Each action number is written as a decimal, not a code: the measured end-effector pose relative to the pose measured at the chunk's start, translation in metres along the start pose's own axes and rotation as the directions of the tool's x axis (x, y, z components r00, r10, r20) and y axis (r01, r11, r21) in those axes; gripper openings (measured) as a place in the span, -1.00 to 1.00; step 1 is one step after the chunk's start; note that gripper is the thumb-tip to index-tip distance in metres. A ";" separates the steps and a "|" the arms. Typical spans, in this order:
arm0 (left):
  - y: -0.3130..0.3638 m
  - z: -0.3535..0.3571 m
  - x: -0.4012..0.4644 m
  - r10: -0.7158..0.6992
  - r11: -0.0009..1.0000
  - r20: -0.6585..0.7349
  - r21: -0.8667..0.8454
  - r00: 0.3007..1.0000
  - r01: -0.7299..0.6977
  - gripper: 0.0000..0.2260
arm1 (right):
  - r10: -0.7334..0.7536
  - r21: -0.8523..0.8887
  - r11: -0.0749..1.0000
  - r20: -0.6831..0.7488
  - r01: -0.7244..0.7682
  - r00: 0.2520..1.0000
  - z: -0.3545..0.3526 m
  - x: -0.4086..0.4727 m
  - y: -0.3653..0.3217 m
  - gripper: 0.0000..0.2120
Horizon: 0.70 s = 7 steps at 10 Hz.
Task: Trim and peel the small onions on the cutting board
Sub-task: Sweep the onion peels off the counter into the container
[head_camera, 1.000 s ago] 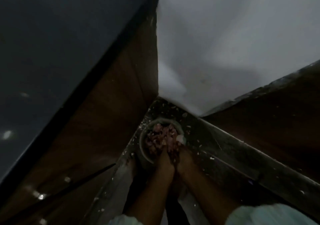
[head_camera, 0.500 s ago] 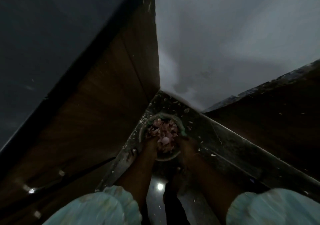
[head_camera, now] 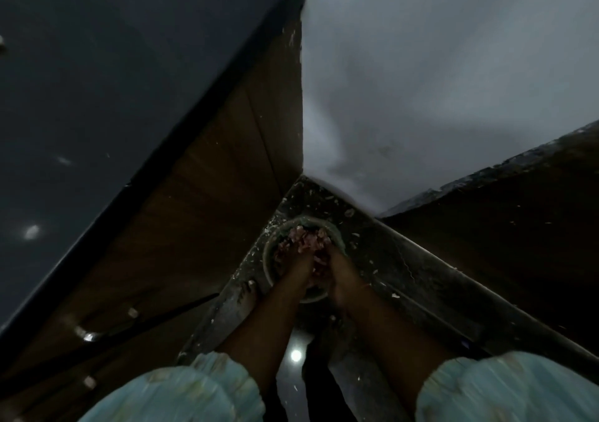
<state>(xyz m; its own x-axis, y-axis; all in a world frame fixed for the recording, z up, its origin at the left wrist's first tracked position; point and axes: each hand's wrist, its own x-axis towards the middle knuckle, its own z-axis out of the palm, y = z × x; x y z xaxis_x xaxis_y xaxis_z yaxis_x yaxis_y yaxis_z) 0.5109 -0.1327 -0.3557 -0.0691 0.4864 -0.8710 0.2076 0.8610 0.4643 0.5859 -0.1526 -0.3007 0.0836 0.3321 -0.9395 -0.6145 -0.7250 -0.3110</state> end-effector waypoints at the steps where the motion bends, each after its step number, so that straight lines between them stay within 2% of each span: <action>1: 0.037 0.014 -0.028 0.056 0.995 -0.005 -0.078 0.998 -0.056 -0.59 | -0.127 -0.079 0.989 0.011 0.127 0.992 0.009 -0.024 -0.017 -0.58; 2: 0.105 0.018 -0.088 0.237 0.962 0.016 -0.140 0.971 -0.232 -0.69 | -0.381 -0.029 0.924 -0.145 0.381 0.913 0.022 -0.046 -0.044 -0.67; 3: 0.165 0.011 -0.137 0.427 0.898 0.080 -0.155 0.901 -0.412 -0.73 | -0.567 -0.013 0.809 -0.283 0.588 0.773 0.050 -0.092 -0.091 -0.76; 4: 0.217 -0.015 -0.179 0.591 0.792 0.073 -0.237 0.803 -0.562 -0.75 | -0.677 0.000 0.712 -0.264 0.702 0.687 0.083 -0.135 -0.127 -0.79; 5: 0.257 -0.067 -0.218 0.736 0.648 -0.035 -0.251 0.676 -0.719 -0.80 | -0.842 -0.013 0.527 -0.147 0.850 0.520 0.136 -0.188 -0.147 -0.82; 6: 0.280 -0.140 -0.251 0.859 0.476 -0.157 -0.101 0.487 -0.873 -0.82 | -0.914 -0.029 0.400 0.055 0.916 0.401 0.200 -0.223 -0.147 -0.87; 7: 0.287 -0.232 -0.255 0.902 0.365 -0.324 0.216 0.286 -0.906 -0.81 | -0.863 -0.295 0.207 0.393 0.933 0.316 0.260 -0.225 -0.124 -0.74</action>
<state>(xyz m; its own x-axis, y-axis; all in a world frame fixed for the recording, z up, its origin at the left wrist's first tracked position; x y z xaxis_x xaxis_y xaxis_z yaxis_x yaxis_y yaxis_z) 0.3614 0.0252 0.0373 -0.1487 0.9637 0.2216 0.3487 -0.1586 0.9237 0.4393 0.0199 -0.0133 0.2483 0.9683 0.0277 0.1824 -0.0187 -0.9830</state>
